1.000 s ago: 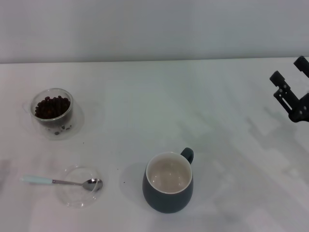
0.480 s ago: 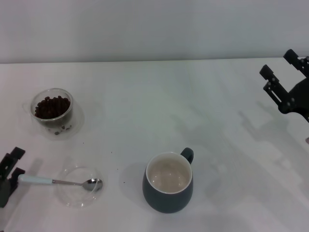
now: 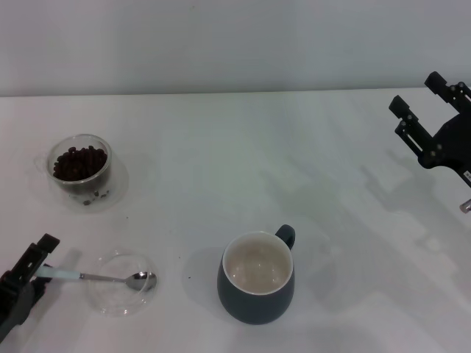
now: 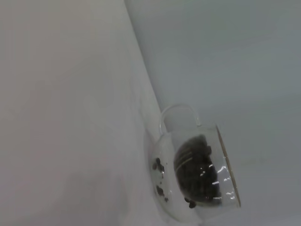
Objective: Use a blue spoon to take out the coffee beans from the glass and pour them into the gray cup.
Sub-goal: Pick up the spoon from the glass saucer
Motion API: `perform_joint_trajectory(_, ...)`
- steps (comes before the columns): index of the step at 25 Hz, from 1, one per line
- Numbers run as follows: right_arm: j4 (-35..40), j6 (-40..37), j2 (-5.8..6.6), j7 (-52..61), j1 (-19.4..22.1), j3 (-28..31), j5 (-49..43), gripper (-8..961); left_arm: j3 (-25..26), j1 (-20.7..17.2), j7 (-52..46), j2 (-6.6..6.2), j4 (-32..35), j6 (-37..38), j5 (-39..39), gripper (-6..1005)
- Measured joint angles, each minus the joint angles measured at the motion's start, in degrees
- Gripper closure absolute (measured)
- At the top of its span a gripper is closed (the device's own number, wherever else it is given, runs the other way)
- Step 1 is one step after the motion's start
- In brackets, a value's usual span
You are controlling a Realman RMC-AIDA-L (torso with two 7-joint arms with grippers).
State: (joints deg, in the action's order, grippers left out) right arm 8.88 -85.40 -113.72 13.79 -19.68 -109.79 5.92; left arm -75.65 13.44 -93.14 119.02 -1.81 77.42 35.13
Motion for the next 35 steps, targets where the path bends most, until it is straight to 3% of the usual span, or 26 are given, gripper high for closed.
perform_joint_trajectory(13,0.0,0.11,-0.18,-0.16,0.59,-0.07,-0.04,324,-0.16,0.16,1.16,0.17,0.74,1.35,1.97,135)
perform_joint_trajectory(16,0.0,0.17,-0.22,-0.38,0.6,-0.07,-0.04,324,-0.59,-0.06,1.19,0.16,0.66,1.84,1.97,236)
perform_joint_trajectory(27,0.0,0.71,-0.74,-1.41,0.31,-0.07,0.04,323,-1.0,-0.71,1.07,0.01,0.81,2.41,1.96,303)
perform_joint_trajectory(35,0.02,0.7,-0.93,-1.49,0.26,-0.12,-0.02,324,-1.35,0.06,0.73,-0.2,0.44,1.55,1.86,614)
